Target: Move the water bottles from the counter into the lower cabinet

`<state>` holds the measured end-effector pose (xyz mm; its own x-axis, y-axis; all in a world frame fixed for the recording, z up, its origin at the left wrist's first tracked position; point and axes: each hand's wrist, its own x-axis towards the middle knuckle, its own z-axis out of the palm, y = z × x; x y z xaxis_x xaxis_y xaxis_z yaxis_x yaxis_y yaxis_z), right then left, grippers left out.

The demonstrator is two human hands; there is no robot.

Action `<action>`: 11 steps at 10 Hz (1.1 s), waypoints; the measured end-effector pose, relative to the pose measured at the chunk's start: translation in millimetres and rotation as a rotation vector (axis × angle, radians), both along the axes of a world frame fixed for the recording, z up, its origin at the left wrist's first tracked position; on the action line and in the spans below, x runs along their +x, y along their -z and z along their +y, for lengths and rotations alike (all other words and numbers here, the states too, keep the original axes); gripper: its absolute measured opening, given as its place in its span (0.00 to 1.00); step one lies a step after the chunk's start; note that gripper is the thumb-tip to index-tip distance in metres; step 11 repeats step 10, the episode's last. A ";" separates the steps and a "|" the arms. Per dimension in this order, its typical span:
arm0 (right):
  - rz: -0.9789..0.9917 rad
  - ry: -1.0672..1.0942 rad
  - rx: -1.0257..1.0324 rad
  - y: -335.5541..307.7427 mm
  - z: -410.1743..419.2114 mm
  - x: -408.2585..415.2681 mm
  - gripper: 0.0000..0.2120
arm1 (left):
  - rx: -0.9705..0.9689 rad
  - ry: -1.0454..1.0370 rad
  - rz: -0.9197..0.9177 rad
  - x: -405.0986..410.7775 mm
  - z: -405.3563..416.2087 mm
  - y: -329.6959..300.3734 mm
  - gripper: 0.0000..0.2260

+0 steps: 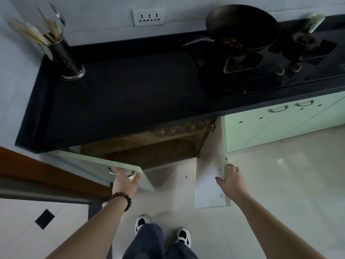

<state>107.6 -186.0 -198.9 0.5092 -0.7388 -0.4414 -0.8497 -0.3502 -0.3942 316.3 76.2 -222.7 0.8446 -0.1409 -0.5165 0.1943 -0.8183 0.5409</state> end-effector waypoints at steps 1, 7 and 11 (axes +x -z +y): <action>-0.114 0.049 0.141 -3.0 23.1 30.2 0.28 | -0.014 0.060 0.021 12.5 2.4 1.1 0.41; -0.318 0.041 0.468 29.5 63.8 212.0 0.50 | -0.281 0.178 0.123 105.6 -18.2 26.4 0.45; -0.156 -0.030 0.379 17.9 45.7 223.2 0.42 | -0.128 0.234 0.050 99.2 -22.1 20.4 0.41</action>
